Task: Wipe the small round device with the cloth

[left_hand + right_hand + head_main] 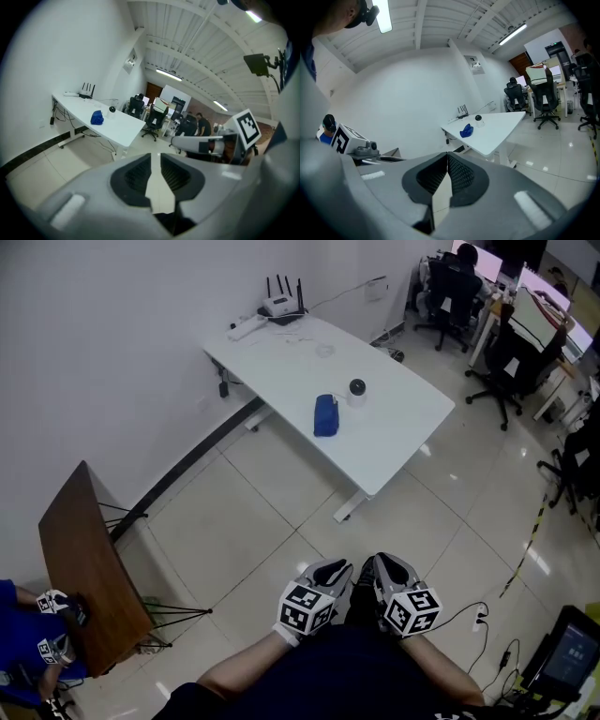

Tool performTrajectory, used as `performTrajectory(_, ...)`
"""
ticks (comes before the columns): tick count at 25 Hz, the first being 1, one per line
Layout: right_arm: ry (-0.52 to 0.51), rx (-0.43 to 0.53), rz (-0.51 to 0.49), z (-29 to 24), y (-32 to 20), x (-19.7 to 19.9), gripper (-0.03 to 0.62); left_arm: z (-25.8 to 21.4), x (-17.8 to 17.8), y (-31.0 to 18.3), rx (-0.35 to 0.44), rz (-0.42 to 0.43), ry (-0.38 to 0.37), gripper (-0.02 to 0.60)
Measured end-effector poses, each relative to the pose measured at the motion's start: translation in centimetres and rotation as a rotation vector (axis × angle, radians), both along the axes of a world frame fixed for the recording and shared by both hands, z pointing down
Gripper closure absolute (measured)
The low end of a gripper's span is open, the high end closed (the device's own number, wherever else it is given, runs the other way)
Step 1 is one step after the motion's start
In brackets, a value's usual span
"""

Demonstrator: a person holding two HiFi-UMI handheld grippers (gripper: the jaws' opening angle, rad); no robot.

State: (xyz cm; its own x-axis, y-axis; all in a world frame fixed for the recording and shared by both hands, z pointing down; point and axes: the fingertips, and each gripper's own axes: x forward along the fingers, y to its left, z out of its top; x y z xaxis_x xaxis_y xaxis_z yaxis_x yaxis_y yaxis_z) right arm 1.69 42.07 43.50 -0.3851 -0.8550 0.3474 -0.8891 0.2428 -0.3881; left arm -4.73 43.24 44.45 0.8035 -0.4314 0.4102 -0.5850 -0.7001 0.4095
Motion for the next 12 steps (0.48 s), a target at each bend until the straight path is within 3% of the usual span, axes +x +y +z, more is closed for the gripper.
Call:
performTrajectory(7,-0.021,0.036,-0.068,-1.0,-8.9,2.9,0.582,-0.7,3.2,-8.3,0.024,-0.063,-0.024,0.518)
performTrajectory(12,-0.045,0.028,-0.073,-1.3,-14.5,7.2,0.582,-1.2,6.9,-13.9,0.018,-0.09,-0.03,0.518)
